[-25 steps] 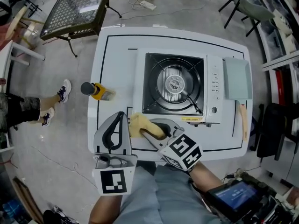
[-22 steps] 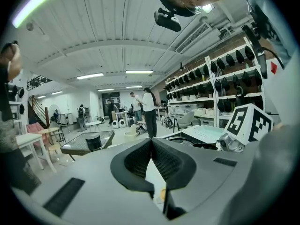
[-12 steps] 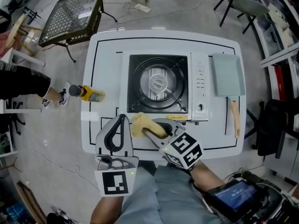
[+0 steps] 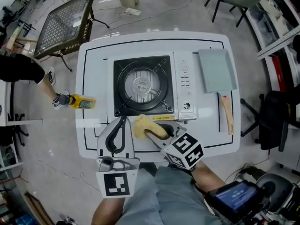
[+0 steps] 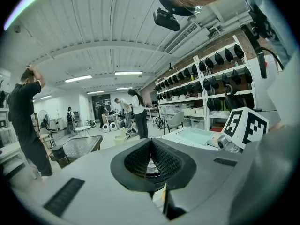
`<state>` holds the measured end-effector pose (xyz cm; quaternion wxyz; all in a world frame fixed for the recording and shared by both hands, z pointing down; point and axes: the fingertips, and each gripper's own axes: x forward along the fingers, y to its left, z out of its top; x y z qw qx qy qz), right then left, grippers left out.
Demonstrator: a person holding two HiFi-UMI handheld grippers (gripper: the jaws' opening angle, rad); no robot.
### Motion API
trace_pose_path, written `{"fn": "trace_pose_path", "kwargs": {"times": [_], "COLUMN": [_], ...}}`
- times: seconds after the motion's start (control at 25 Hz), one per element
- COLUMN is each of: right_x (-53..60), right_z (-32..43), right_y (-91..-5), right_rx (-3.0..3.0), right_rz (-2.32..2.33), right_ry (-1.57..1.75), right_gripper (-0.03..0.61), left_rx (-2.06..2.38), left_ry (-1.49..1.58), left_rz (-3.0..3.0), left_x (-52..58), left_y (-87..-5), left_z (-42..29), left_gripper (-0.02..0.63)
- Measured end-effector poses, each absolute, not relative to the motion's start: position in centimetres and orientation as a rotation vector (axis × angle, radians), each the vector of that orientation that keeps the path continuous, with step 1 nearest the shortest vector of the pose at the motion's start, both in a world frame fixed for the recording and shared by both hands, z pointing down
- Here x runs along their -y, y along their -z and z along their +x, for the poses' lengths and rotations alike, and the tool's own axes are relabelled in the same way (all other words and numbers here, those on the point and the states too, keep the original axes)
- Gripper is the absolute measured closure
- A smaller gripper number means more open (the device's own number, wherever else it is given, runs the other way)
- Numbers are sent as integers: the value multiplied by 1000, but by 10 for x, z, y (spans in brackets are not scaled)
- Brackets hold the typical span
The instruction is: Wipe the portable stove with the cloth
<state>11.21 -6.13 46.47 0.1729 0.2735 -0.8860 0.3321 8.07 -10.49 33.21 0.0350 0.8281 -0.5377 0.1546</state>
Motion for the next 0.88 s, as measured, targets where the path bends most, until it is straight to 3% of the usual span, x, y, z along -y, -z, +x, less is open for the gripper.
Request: {"fn": "trace_pose_path", "kwargs": {"times": [0.88], "right_x": [50], "right_z": [236], "right_y": [-467], "right_rx": [2508], "right_rz": [1000], "right_ry": [-1056], "right_gripper": [448], "left_rx": [1437], "left_ry": [-521], "left_rz": [2725], "left_x": [96], "left_y": [-332], "left_z": [211], "left_gripper": [595]}}
